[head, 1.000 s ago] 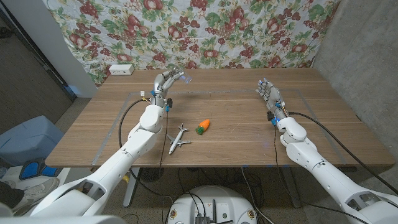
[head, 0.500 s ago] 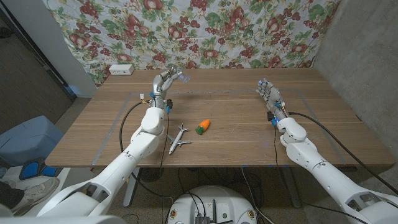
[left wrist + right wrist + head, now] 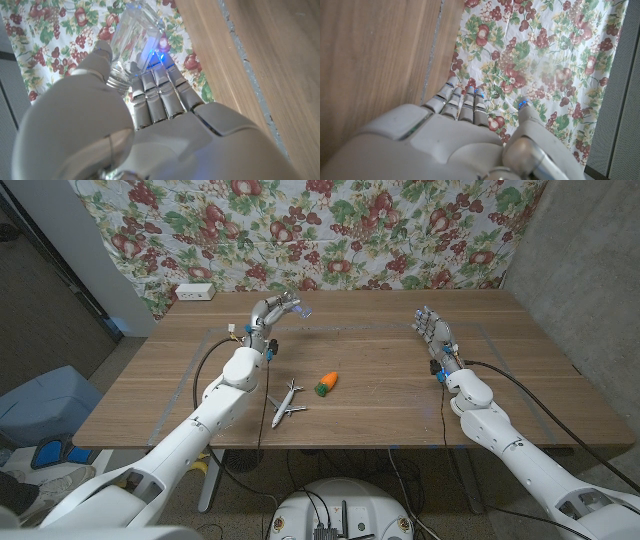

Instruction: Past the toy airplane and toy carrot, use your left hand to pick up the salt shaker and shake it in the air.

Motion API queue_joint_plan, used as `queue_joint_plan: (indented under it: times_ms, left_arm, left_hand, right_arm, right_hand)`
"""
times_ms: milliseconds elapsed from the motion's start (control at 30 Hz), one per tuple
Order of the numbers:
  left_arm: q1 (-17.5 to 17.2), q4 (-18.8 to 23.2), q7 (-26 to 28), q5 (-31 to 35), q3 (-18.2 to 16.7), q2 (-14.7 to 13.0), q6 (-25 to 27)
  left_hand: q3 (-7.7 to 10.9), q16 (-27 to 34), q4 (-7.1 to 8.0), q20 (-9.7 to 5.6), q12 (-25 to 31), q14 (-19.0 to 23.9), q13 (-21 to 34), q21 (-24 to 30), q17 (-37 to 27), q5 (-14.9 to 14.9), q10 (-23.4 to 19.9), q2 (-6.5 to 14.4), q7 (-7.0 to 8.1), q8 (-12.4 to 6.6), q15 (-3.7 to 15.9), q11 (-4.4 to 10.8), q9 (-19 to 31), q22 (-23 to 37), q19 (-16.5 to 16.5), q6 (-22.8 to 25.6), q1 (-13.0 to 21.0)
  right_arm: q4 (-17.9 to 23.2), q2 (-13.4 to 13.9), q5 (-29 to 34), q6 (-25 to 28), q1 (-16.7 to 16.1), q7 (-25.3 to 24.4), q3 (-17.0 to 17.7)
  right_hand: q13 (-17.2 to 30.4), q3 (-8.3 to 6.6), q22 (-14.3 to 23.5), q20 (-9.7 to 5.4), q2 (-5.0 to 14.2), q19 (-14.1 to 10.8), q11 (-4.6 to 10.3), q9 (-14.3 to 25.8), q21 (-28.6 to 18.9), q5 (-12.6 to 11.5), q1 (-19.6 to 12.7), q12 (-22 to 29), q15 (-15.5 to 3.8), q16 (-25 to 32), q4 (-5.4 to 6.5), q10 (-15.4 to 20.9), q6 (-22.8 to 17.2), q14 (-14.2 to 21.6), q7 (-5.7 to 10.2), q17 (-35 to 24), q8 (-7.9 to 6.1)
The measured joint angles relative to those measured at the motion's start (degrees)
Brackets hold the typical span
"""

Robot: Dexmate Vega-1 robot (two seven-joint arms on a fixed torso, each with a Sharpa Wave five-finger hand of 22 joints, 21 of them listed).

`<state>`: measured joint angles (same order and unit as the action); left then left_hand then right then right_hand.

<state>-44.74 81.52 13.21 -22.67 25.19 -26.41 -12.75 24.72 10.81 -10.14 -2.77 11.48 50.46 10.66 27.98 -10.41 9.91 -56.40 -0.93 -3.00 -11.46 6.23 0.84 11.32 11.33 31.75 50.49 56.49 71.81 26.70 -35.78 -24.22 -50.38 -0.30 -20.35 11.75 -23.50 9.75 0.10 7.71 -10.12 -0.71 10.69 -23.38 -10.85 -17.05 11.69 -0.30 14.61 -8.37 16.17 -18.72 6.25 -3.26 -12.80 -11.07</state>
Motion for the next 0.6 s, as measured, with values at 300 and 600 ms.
queue_joint_plan:
  times_ms: [300, 600]
  left_arm:
    - [1.34, 2.64, -2.59, -0.23, 1.43, -2.89, 6.97]
    - [1.64, 4.45, -3.16, -0.17, 1.98, -4.36, 10.65]
  left_hand:
    - [-0.01, 0.00, 0.00, 0.00, 0.21, -0.03, -0.10, 0.13, 0.00, -0.01, -0.09, 0.00, 0.00, 0.00, 0.00, 0.09, -0.02, -0.13, 0.00, 0.00, 0.00]
    - [-0.38, 0.00, 0.08, -0.12, 0.22, -0.04, -0.16, 0.22, 0.00, -0.01, -0.08, -0.01, 0.00, 0.11, -0.01, 0.09, 0.01, -0.14, -0.12, 0.00, 0.01]
  right_arm:
    - [-0.02, 0.00, -0.11, -0.18, -0.15, 0.12, 0.07]
    - [0.26, 0.14, -0.21, -0.28, -0.47, 0.20, 0.15]
  right_hand:
    - [0.00, 0.00, 0.00, -0.20, 0.00, -0.62, 0.00, 0.00, 0.10, 0.00, 0.00, 0.00, -0.01, -0.22, 0.00, 0.00, 0.00, 0.01, 0.00, 0.00, 0.00]
    - [0.00, 0.00, 0.00, -0.20, 0.00, -0.62, 0.00, 0.00, 0.54, 0.00, 0.00, 0.00, -0.01, -0.22, 0.00, 0.00, 0.00, 0.01, 0.00, 0.00, 0.00]
